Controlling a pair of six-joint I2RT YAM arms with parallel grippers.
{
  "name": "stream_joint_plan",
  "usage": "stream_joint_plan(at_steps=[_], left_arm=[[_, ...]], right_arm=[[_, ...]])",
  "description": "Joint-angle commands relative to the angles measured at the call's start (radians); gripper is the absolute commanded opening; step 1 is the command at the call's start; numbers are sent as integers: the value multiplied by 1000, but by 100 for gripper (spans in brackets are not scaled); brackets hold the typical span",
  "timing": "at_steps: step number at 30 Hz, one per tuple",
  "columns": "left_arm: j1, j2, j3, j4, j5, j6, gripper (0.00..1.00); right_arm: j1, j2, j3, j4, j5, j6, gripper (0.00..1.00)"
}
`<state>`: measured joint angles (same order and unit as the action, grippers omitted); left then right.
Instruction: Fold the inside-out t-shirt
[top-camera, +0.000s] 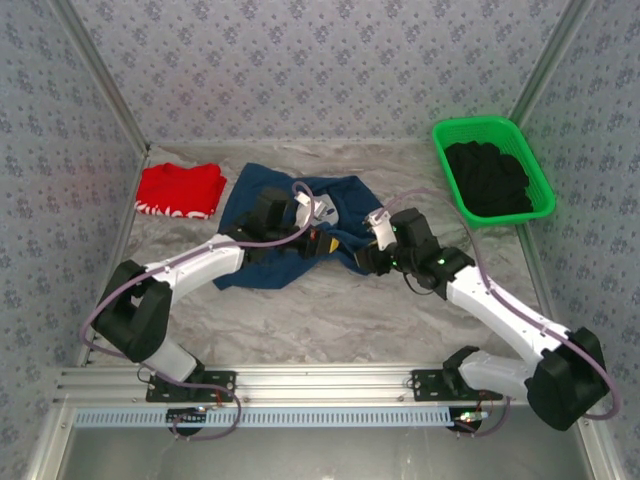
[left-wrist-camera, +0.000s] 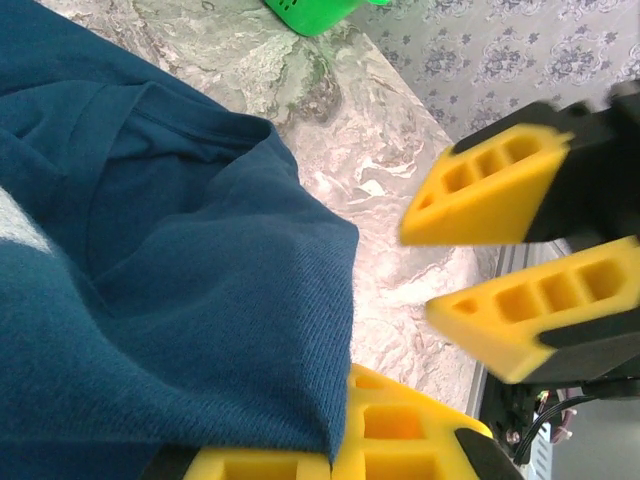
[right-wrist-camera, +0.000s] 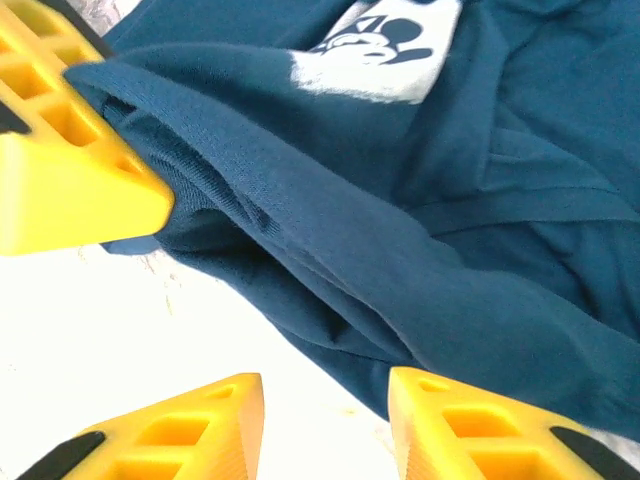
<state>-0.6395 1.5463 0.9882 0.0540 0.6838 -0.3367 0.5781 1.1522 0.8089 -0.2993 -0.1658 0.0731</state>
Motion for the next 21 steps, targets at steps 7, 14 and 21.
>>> stream_joint_plan(at_steps=[7,14,21], left_arm=[[5,-54,19,12,2,-12,0],[5,-55,27,9,9,-10,0],[18,-62,22,-9,-19,3,0]], right_arm=[[10,146,5,190,-77,-41,32],[7,213,13,240,-30,-41,32],[-22,215,22,219,-97,-34,0]])
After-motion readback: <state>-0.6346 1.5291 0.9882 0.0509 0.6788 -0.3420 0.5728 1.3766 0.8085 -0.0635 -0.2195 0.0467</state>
